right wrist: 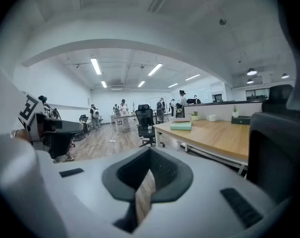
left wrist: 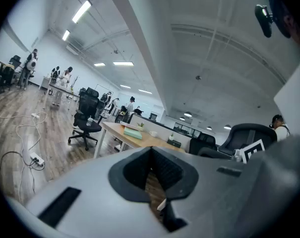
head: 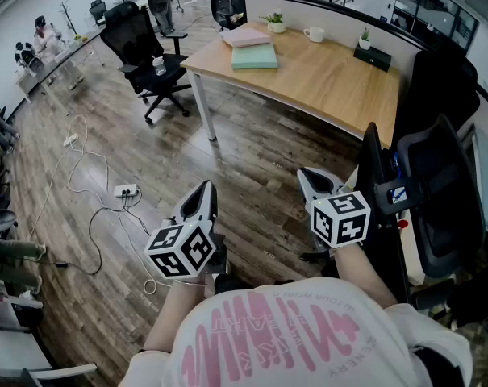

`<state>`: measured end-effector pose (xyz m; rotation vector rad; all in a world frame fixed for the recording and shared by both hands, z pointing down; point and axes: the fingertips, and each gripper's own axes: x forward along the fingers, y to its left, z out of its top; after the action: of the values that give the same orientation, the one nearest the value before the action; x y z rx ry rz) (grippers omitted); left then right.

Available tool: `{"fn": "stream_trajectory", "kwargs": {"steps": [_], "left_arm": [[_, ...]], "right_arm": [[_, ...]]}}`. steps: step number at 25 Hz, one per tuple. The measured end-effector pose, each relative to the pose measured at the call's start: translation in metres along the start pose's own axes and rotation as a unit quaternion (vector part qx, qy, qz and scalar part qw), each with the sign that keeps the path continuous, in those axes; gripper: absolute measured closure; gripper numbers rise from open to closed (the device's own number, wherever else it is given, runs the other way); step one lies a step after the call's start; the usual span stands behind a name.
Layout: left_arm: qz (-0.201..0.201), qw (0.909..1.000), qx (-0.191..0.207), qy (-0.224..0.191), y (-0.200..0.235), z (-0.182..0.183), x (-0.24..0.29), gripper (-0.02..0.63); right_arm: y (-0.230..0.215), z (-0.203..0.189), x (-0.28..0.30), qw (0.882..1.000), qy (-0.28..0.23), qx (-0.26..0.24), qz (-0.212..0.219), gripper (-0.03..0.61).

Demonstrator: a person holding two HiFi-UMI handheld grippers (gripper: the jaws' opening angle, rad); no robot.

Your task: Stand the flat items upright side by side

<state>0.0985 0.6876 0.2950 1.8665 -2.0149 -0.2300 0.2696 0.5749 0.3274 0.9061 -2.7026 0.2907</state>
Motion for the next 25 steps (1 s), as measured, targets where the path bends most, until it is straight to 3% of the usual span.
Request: {"fn": "stream_trajectory", "kwargs": {"steps": [6, 12, 25], "left_arm": [[-0.001, 1.0000, -0.003, 0.008, 0.012, -0.001, 0.017, 0.611], [-0.009, 0.9996, -0.018, 0.020, 0.045, 0.001, 0.066, 0.611], [-0.069, 0.9973, 0.000, 0.026, 0.136, 0.089, 0.188, 0.611]], "right_arm": [[-0.007, -0.004, 0.023, 1.000, 0.012, 0.007, -0.001, 0.581], [-0.024, -0.008, 0.071, 0.999, 0.027, 0.018, -0.018, 0.581], [-0.048, 0.067, 0.205, 0.993, -0.015, 0.089, -0.074, 0.580]]}}
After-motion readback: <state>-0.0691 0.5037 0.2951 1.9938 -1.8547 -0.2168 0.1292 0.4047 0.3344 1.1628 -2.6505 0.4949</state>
